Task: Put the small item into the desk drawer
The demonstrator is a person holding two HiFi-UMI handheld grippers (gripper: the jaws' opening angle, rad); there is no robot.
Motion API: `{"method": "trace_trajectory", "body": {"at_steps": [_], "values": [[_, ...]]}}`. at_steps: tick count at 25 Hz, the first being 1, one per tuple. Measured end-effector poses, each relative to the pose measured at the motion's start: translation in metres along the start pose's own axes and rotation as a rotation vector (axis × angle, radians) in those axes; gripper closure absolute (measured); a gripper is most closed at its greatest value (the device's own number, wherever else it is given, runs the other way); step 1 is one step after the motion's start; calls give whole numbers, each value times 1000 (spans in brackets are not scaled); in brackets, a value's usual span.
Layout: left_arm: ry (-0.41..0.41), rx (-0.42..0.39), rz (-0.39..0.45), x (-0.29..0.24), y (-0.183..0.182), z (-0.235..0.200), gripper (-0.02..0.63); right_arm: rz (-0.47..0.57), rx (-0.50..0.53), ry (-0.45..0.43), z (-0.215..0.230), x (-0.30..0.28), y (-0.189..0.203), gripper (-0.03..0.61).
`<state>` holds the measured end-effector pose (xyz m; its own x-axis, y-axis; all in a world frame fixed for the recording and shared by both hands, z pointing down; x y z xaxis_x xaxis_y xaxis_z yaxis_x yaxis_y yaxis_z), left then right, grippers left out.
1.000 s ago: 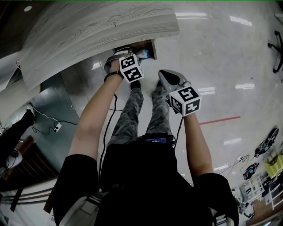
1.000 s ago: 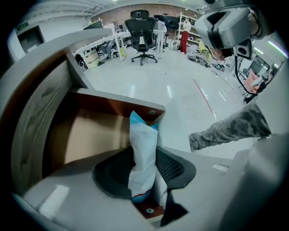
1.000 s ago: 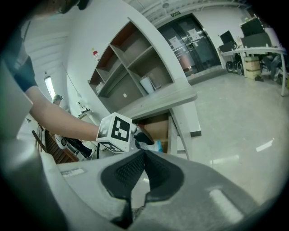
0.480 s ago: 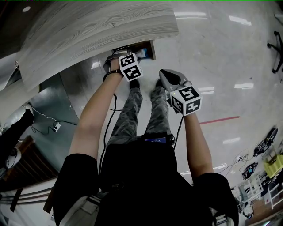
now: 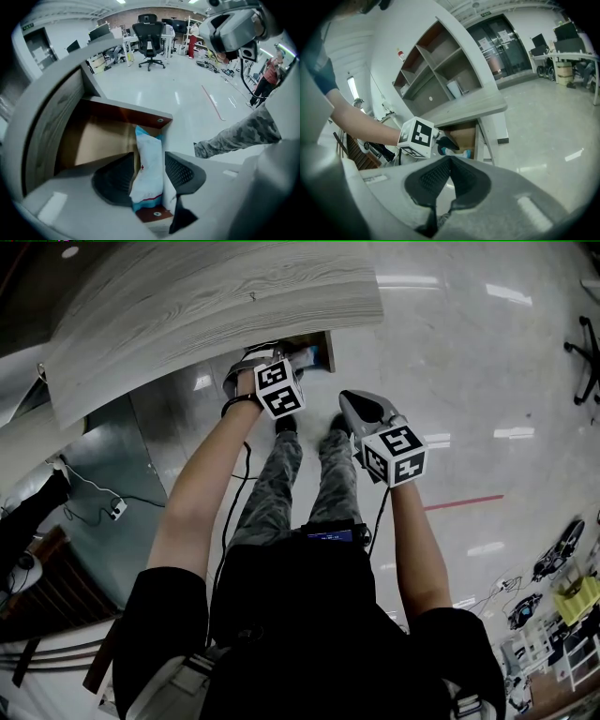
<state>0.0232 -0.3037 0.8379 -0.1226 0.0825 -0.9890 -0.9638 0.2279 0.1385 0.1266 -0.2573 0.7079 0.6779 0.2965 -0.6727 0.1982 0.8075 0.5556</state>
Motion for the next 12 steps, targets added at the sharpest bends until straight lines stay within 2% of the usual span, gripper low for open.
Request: {"method": "trace_trajectory", "body": {"at_steps": [6, 12], "values": [[-52, 30, 72, 29, -1, -2, 497, -3, 26, 0, -12, 2, -7, 578], [-83, 79, 122, 63, 4, -2, 561, -5, 60, 6, -29, 8, -18, 578]]}}
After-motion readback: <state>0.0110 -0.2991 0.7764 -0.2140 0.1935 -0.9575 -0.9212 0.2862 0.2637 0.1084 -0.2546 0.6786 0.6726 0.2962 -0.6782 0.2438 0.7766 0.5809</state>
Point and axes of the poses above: the fingertips, and each gripper's own axes: x backward along the fingers, z to its right, y out of its underside, the point moved 2 cm from there along x, backward along the fingers, and after that the axes turned 8 degrees about -z, right-handed, at the moved point
